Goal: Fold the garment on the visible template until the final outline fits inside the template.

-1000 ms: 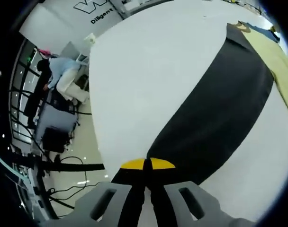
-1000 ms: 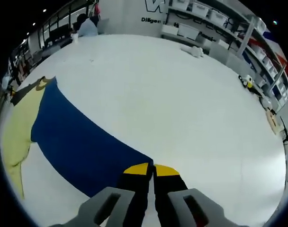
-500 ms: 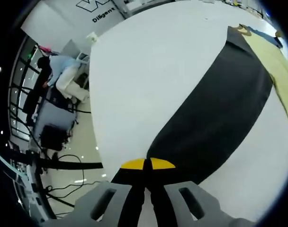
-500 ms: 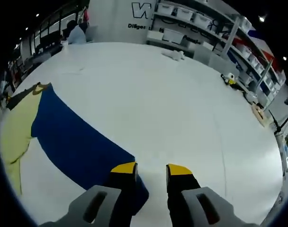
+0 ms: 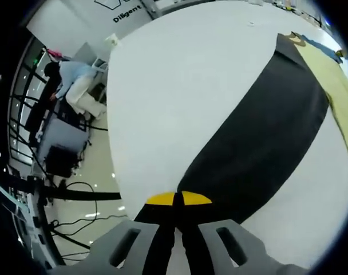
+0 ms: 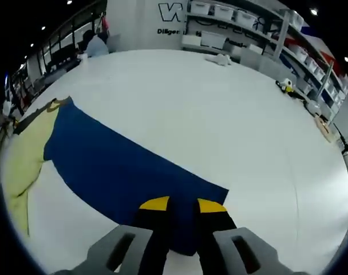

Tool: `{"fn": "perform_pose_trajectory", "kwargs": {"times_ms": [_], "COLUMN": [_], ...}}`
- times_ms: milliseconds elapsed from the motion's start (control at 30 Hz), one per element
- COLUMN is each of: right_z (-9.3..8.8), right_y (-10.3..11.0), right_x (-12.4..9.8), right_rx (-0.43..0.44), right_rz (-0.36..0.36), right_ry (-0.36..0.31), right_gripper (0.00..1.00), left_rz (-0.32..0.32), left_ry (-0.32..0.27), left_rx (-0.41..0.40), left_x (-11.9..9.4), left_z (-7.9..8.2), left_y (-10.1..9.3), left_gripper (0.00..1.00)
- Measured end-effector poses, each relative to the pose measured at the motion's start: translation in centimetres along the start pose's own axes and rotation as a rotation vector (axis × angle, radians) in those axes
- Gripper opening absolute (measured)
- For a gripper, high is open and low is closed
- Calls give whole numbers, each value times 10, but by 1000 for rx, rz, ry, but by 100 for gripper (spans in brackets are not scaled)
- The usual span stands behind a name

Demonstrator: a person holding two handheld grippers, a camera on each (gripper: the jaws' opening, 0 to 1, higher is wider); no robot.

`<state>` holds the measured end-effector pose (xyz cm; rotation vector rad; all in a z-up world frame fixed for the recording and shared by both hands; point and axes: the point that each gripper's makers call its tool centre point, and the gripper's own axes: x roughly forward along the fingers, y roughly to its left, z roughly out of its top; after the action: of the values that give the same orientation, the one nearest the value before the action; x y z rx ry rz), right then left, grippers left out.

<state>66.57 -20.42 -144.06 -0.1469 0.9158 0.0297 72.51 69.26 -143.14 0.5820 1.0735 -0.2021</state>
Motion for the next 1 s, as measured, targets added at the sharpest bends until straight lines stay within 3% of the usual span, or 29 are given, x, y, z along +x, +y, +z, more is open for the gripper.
{"fn": "perform_pose_trajectory", "kwargs": {"times_ms": [133, 300, 500, 533, 567, 633, 733, 867, 900, 1000], "right_z": [4, 14, 19, 21, 24, 32, 42, 34, 34, 32], "right_y": [-12, -24, -33, -32, -27, -17, 10, 51, 65, 92], "right_x": [3, 14, 20, 17, 15, 8, -6, -24, -30, -43], "right_rx": [66, 27, 19, -7, 8, -13, -114, -198, -213, -228], "right_rz": [-17, -44, -66, -76, -67, -53, -14, 54, 77, 132], "right_ry": [-18, -27, 37, 30, 14, -28, -91, -113, -141, -187], "right_gripper": [8, 0, 0, 8, 18, 16, 16, 14, 15, 17], "left_rz": [2, 11, 10, 5, 21, 54, 90, 63, 42, 4], "left_ry": [11, 20, 43, 48, 41, 3, -81, -151, -190, -222], "left_rx": [-13, -13, -30, -23, 9, 12, -5, -32, -50, -45], "left_x": [2, 3, 5, 5, 2, -6, -24, -44, -51, -66], "left_z": [-1, 1, 3, 3, 4, 10, 22, 27, 30, 26], "left_y": [5, 6, 6, 5, 7, 10, 13, -2, -11, -34], "left_gripper": [5, 4, 4, 5, 8, 9, 19, 23, 23, 24]}}
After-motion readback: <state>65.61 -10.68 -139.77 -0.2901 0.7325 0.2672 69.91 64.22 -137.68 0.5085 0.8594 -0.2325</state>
